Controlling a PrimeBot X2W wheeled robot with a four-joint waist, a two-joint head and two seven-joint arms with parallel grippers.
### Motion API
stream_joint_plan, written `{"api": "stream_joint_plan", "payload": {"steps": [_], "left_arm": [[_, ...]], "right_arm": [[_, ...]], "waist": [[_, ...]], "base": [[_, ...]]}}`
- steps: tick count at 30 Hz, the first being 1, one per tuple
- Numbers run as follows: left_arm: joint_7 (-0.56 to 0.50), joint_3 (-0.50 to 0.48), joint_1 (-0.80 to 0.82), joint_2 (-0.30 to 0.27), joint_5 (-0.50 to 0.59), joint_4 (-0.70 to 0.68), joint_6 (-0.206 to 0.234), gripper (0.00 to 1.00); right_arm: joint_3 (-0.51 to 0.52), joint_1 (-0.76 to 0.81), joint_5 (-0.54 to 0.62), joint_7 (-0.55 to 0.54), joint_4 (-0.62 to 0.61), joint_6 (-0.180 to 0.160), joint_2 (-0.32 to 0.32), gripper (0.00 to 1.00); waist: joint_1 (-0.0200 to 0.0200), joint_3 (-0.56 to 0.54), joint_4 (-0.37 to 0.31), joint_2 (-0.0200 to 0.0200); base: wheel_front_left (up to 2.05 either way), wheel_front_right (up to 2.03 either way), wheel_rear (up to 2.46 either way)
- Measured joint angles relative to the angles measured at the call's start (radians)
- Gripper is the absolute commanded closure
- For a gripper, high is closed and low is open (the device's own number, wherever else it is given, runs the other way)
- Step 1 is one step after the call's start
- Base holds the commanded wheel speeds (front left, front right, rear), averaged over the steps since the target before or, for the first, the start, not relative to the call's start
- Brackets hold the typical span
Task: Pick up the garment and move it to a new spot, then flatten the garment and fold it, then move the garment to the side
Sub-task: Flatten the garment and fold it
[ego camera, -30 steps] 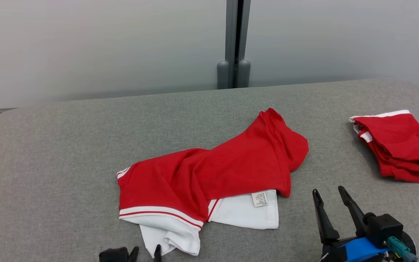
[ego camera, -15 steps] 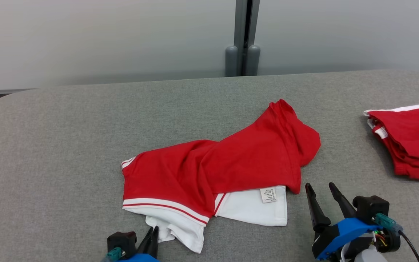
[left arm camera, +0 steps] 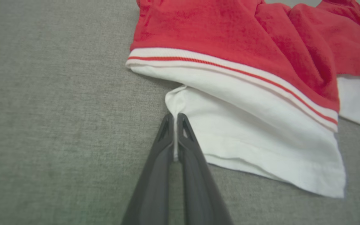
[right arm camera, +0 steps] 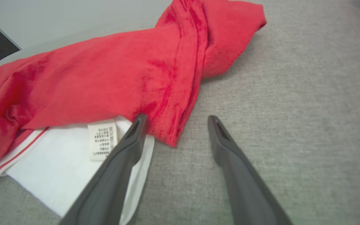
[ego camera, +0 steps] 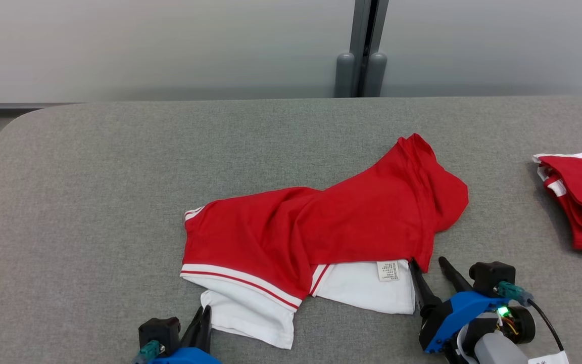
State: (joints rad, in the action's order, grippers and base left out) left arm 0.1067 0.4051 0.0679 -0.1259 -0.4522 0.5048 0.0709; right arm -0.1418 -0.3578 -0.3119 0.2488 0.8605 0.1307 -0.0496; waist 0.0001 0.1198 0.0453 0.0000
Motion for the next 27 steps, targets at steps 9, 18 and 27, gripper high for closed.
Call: {"api": "stream_joint_plan", "payload": {"steps": [9, 18, 27], "left_arm": [[0.006, -0.001, 0.000, -0.012, -0.005, -0.012, 0.008, 1.00], [0.029, -0.006, 0.000, -0.022, -0.009, -0.029, 0.016, 1.00], [0.104, -0.045, 0.018, -0.028, -0.036, -0.138, 0.007, 1.00]], "right_arm": [[-0.052, -0.044, -0.026, 0.011, 0.068, 0.000, -0.001, 0.82], [-0.001, -0.046, -0.015, 0.013, -0.020, 0.000, 0.000, 1.00], [0.081, 0.046, 0.032, 0.013, -0.292, 0.000, 0.000, 1.00]], "waist": [[0.0000, 0.009, -0.004, 0.0000], [0.0000, 0.007, -0.012, 0.0000], [0.0000, -0.009, -0.025, 0.0000]], "base": [[0.00, 0.00, 0.00], [0.00, 0.00, 0.00], [0.00, 0.00, 0.00]]}}
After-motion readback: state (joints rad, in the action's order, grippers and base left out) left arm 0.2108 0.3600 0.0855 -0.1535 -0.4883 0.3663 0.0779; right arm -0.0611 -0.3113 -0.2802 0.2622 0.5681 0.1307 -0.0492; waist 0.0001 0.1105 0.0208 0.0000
